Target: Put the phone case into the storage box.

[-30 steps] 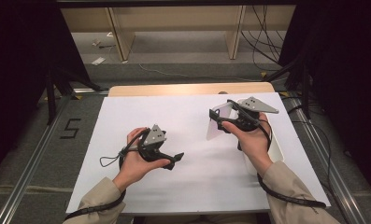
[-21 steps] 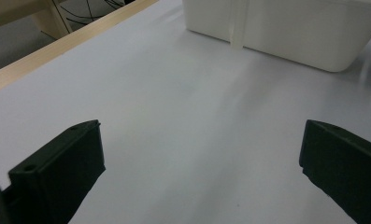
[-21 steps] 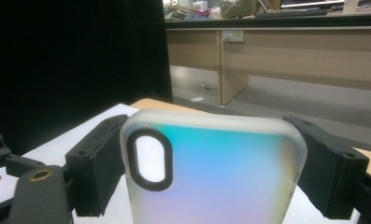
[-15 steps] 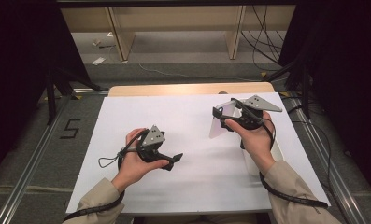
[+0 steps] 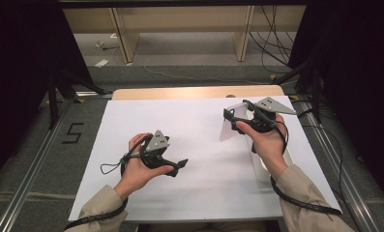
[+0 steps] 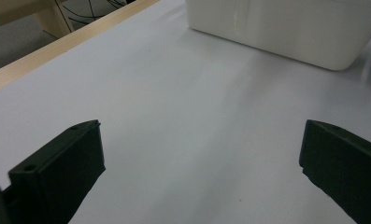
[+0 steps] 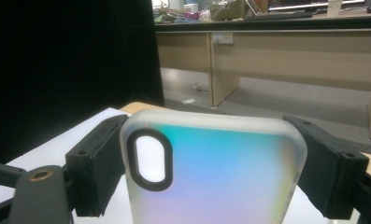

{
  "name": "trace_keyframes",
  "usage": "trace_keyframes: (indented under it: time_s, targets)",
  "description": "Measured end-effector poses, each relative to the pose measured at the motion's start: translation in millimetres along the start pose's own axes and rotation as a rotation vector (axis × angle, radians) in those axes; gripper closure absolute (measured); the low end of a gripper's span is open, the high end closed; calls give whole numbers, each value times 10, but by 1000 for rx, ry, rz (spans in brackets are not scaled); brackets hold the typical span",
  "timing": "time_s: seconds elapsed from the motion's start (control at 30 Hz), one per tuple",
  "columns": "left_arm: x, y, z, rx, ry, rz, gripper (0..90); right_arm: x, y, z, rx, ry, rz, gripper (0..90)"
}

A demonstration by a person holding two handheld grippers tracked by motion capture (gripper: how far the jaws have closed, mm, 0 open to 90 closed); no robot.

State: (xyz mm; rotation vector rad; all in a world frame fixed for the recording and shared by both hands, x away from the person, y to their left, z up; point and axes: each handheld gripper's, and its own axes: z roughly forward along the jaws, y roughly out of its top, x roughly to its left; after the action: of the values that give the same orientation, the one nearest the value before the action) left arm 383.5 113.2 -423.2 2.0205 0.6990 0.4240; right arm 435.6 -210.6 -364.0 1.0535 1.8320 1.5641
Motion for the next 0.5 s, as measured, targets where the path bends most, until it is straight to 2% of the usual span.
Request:
trace_keyframes:
  time_s: [0.5]
  targets:
    - [6,-18,-9,1,0,1,0,-74,41,-39,-16,-22,7,185]
